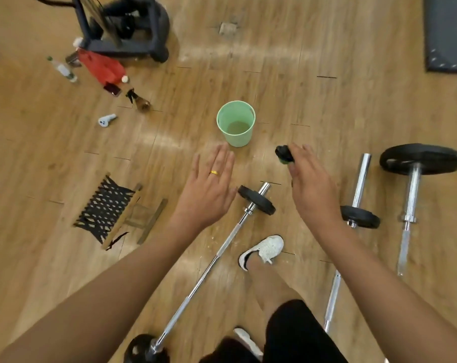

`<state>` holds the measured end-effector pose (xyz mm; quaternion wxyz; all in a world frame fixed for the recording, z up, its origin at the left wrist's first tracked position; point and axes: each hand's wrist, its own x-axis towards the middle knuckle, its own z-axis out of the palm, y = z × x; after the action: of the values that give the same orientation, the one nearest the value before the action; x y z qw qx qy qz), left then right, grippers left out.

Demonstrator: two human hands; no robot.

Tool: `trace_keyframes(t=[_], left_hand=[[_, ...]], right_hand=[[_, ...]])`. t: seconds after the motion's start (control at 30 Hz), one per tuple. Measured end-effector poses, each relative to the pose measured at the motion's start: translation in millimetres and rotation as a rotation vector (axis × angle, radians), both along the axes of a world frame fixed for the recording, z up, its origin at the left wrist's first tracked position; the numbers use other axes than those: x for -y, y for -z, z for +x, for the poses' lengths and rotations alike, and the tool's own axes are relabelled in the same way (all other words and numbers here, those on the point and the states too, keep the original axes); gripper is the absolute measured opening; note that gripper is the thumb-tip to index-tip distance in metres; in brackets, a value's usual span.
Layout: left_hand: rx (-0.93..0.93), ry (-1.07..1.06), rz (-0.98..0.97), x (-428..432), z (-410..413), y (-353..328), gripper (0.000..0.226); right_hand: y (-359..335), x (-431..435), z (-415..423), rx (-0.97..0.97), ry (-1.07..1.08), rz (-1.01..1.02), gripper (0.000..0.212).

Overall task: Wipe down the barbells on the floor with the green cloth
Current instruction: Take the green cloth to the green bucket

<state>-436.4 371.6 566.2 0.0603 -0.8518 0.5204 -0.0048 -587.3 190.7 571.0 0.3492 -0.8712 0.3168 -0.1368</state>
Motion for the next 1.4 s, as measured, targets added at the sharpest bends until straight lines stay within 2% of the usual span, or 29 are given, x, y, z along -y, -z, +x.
trace_keyframes(t=[0.2, 0.4, 0.5, 0.67, 0.73, 0.8, 0.9, 1.0, 1.1, 1.2, 1.3, 1.4], left_hand=[[0.006, 0.026, 0.087, 67, 64, -18, 0.071], [-0.07, 0.14, -0.036, 108, 87, -48, 0.071], [-0.232, 0.211, -0.078, 123, 94, -53, 0.072], [-0.768, 0.144, -0.244, 153, 115, -57, 0.076], [-0.959, 0.099, -0.311, 156, 131, -57, 0.073], [-1.031, 0.085, -0.35, 156, 149, -58, 0.066], [-1.144, 0.006, -0.427, 146, 173, -67, 0.052], [-1.302, -0.075, -0.468, 143, 185, -82, 0.044], [-1.374, -0.088, -0.424, 139, 192, -91, 0.036], [-1.46, -0.092, -0.353, 136, 196, -97, 0.032], [-1.623, -0.17, -0.334, 135, 195, -104, 0.032], [-1.687, -0.271, -0.381, 137, 194, -110, 0.036]], right_hand=[[-11, 51, 73, 0.132, 0.045, 0.125, 0.04], [-49, 73, 103, 0.164, 0.119, 0.277, 0.038], [-60, 76, 122, 0.197, 0.228, 0.415, 0.038], [-74, 77, 160, 0.316, 0.349, 0.735, 0.031], [-77, 79, 171, 0.337, 0.36, 0.85, 0.039], [-79, 82, 183, 0.382, 0.358, 0.984, 0.043], [-82, 75, 195, 0.438, 0.31, 1.162, 0.035], [-82, 69, 201, 0.46, 0.259, 1.209, 0.042], [-83, 64, 202, 0.471, 0.242, 1.249, 0.052], [-84, 63, 203, 0.467, 0.3, 1.206, 0.051], [-88, 65, 208, 0.448, 0.327, 1.18, 0.049], [-91, 67, 208, 0.401, 0.296, 1.124, 0.06]])
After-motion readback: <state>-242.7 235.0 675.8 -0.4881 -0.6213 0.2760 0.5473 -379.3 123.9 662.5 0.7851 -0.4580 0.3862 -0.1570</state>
